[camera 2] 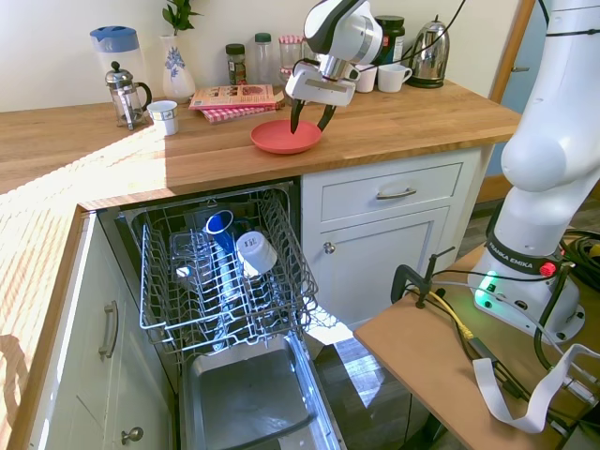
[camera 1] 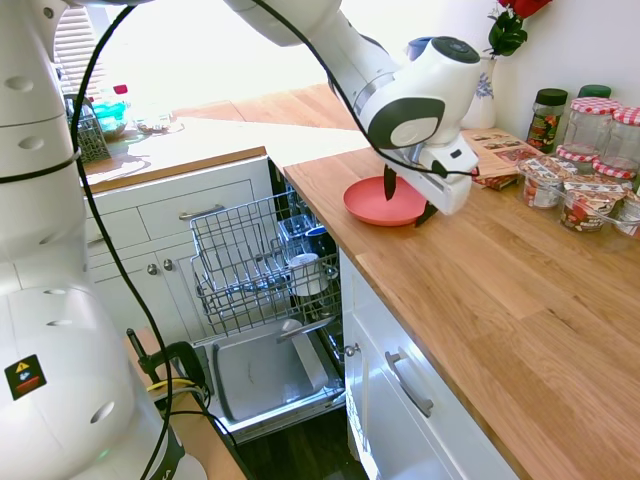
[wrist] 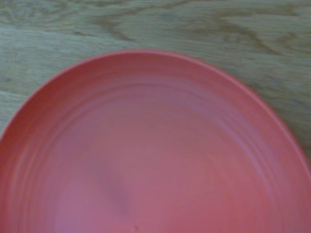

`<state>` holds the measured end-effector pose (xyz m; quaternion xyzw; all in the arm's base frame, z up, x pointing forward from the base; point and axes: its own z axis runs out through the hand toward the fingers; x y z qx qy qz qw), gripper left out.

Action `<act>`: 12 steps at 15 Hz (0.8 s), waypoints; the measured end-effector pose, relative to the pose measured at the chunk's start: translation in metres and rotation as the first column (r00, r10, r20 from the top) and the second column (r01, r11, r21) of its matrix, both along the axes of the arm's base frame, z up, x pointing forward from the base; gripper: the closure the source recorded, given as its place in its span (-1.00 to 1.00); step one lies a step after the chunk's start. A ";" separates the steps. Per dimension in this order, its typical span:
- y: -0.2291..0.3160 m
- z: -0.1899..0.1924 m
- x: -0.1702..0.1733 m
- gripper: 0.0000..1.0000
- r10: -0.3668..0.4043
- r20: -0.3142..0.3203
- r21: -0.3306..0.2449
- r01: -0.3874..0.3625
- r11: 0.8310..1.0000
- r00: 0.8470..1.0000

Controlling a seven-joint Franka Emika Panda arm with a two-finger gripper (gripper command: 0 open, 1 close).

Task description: Put the plate in the dishwasher

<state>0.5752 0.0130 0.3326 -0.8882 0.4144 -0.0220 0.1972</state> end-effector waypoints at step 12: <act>-0.008 -0.009 0.000 1.00 -0.002 -0.011 0.018 0.002 1.000 1.000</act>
